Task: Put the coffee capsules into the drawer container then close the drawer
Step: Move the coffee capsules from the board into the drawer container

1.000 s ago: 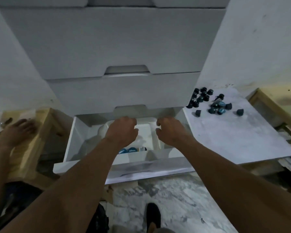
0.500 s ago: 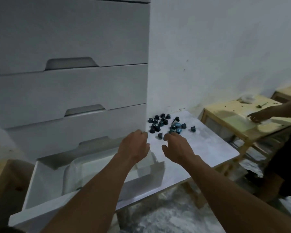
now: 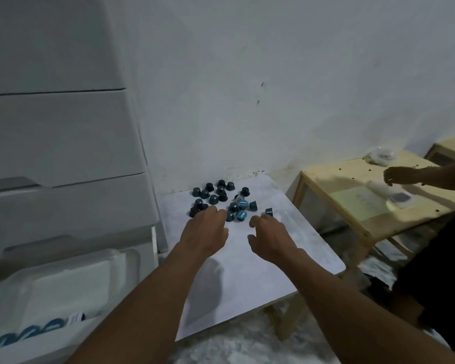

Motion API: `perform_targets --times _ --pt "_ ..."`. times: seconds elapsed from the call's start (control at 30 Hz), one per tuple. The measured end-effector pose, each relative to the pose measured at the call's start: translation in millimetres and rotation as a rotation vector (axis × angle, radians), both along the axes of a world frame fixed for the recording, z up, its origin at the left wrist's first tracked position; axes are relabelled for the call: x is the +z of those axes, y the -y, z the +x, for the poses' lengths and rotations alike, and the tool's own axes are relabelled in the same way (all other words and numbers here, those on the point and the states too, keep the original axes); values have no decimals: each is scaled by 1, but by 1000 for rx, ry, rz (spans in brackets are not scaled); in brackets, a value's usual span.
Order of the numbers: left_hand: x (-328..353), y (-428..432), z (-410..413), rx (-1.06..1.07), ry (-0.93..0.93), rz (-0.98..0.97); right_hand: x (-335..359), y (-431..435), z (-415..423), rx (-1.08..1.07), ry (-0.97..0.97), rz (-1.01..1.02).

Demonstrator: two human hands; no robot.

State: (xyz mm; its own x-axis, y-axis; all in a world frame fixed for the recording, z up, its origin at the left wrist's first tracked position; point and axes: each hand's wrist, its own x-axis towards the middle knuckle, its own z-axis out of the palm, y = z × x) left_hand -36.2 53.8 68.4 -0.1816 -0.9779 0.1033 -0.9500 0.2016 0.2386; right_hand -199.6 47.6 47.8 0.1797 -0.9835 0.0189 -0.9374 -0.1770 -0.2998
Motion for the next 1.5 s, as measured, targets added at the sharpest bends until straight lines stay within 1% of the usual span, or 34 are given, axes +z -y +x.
perform_targets --times 0.2,0.4,0.63,0.8,0.93,1.03,1.13,1.2,1.27,1.4,1.5 --pt "-23 28 -26 125 -2 104 -16 51 -29 114 -20 96" --pt "-42 58 -13 246 44 205 -38 96 -12 200 15 141" --pt "-68 113 9 291 61 264 -65 155 12 224 15 202" --pt "-94 150 19 232 6 332 -78 197 33 217 -12 271" --pt "-112 171 30 150 83 381 -87 218 44 220 -105 333" --pt "-119 182 38 106 135 400 -93 227 49 253 -196 313" --pt "-124 192 43 91 103 429 -99 236 54 273 -246 334" --pt "-128 198 44 94 75 457 -102 240 57 283 -258 359" --pt "-130 202 44 91 87 470 -103 245 59 288 -257 375" --pt "-136 204 40 46 95 437 -107 249 62 297 -240 385" --pt "-139 207 35 70 60 437 -110 250 61 301 -209 390"
